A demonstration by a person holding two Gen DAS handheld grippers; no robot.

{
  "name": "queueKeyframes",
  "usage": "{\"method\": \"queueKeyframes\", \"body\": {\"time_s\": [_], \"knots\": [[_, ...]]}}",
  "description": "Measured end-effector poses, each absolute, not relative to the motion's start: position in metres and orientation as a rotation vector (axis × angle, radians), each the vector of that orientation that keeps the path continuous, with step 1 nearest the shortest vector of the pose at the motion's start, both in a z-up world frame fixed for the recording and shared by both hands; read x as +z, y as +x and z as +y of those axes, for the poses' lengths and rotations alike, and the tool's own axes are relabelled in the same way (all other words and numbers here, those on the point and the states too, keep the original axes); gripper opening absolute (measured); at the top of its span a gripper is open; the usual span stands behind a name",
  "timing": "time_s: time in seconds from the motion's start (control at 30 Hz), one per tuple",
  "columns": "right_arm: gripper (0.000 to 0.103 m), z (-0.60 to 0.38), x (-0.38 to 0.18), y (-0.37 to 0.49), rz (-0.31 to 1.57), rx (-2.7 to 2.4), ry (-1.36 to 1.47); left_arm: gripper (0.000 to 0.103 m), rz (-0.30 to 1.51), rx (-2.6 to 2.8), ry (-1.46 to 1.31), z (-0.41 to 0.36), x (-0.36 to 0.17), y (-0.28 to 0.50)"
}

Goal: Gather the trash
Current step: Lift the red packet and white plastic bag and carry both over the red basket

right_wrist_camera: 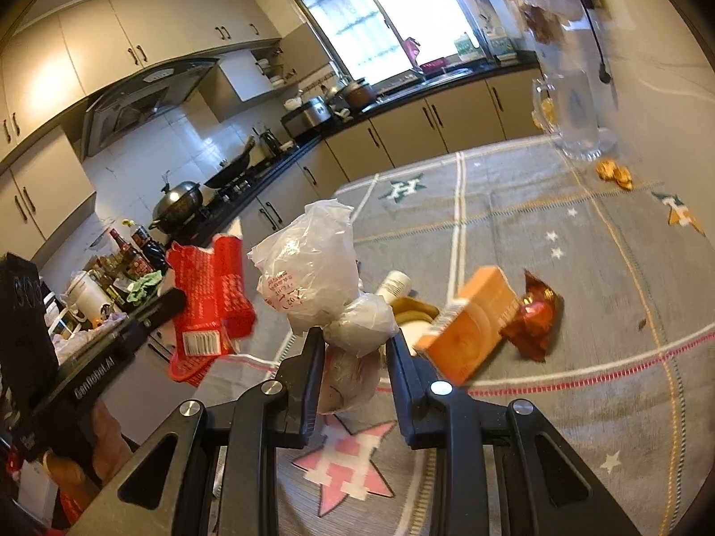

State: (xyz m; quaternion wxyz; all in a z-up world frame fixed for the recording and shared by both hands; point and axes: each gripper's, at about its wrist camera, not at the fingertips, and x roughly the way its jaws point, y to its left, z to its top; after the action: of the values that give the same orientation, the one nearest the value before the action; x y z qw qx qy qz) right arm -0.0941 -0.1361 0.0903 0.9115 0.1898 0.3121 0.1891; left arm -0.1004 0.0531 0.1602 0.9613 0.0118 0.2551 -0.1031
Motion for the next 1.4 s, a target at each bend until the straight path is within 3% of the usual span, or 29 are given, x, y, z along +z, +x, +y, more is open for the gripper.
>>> {"method": "queueKeyframes", "body": {"time_s": [0.9,1.07,1.4], "knots": [[0.030,-0.127,0.225,-0.152,0.379,0.468,0.305,0.002,0.250,-0.199,0.035,0.088,0.320,-0.170],[0.031,-0.112,0.214,-0.146,0.420,0.499,0.289,0.002,0.286,-0.177,0.042,0.097,0.300,-0.167],[0.030,-0.062,0.140,-0.084,0.635,0.537,0.255,0.002,0.474,-0.053,-0.012,0.149,0.183,-0.123]]}}
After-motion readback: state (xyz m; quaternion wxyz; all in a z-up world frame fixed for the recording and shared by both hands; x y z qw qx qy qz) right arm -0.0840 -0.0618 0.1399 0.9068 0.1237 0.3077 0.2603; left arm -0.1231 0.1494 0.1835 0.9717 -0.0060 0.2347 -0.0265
